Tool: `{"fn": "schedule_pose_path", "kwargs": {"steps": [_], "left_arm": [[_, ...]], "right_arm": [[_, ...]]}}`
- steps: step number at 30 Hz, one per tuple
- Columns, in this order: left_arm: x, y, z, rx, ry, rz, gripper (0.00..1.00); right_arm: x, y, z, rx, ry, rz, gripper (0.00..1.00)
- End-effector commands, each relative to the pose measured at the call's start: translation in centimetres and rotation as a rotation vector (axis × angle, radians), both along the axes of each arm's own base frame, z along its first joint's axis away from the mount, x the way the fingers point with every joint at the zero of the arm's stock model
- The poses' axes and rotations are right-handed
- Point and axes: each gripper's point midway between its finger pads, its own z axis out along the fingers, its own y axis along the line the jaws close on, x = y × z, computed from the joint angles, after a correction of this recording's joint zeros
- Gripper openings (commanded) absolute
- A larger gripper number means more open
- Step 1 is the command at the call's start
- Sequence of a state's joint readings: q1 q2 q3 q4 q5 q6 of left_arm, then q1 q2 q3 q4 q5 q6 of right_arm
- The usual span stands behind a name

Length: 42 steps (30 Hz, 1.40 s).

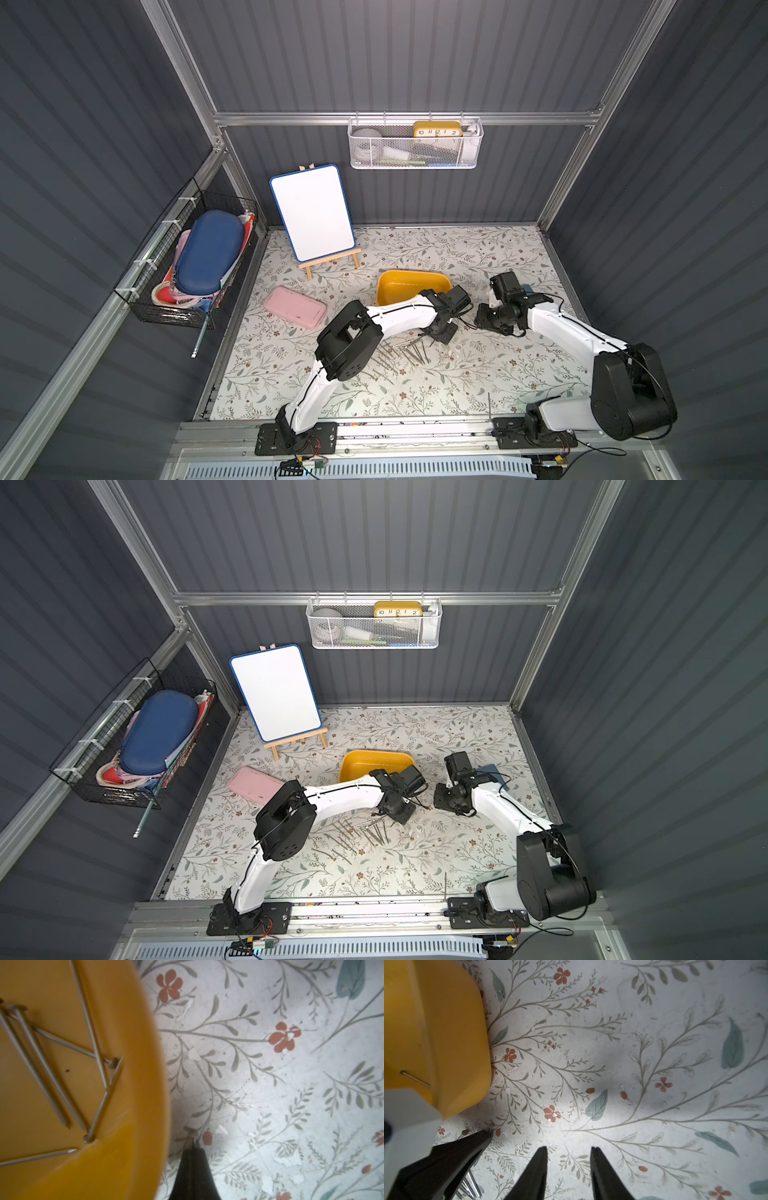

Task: Put the nails on the desktop into the storage box
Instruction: Pick up the nail from the center of the board, then place the nail in the storage box.

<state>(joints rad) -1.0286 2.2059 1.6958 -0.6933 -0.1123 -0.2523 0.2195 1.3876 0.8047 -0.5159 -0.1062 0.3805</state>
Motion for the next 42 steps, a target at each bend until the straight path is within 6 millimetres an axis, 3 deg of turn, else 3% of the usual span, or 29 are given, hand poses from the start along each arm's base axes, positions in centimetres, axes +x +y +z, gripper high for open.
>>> {"fn": "schedule_pose_path", "kwargs": {"steps": [1, 12, 15, 17, 19, 23, 29, 32, 36, 40, 42], "left_arm": [[-0.4, -0.3, 1.0, 0.002, 0.023, 0.003, 0.0], [0.8, -2.8, 9.8, -0.143, -0.004, 0.028, 0.0], [3.7, -2.0, 12.1, -0.182, -0.025, 0.086, 0.0], [6.8, -0.5, 12.8, -0.201, -0.044, 0.153, 0.0], [9.7, 0.8, 12.8, -0.227, -0.051, 0.206, 0.0], [13.9, 2.7, 11.0, -0.226, -0.058, 0.265, 0.0], [15.9, 3.9, 5.6, -0.189, 0.011, 0.304, 0.0], [16.3, 4.3, 4.2, -0.196, 0.025, 0.318, 0.01], [16.7, 4.1, 4.7, -0.219, 0.001, 0.308, 0.32], [17.1, 3.6, 7.6, -0.264, -0.069, 0.259, 0.38], [16.5, 3.0, 9.3, -0.293, -0.093, 0.235, 0.4]], "right_arm": [[0.0, -0.3, -0.1, -0.011, 0.001, -0.008, 0.39], [-0.1, -0.6, -0.1, -0.021, 0.001, -0.018, 0.39], [-0.1, -0.6, 0.1, -0.021, 0.004, -0.02, 0.39], [-0.3, -0.7, 0.2, -0.021, 0.007, -0.024, 0.39], [-0.5, -0.8, 0.3, -0.021, 0.017, -0.034, 0.39], [-1.4, -0.9, 0.8, -0.009, 0.061, -0.074, 0.4], [-5.0, -0.4, 1.2, 0.035, 0.152, -0.118, 0.41], [-7.2, -0.6, 1.8, 0.044, 0.158, -0.129, 0.43], [-10.6, 0.3, 1.8, 0.063, 0.239, -0.105, 0.48], [-12.9, 1.0, 1.8, 0.008, 0.27, -0.077, 0.53], [-12.8, 0.6, 1.7, -0.001, 0.256, -0.1, 0.53]]}}
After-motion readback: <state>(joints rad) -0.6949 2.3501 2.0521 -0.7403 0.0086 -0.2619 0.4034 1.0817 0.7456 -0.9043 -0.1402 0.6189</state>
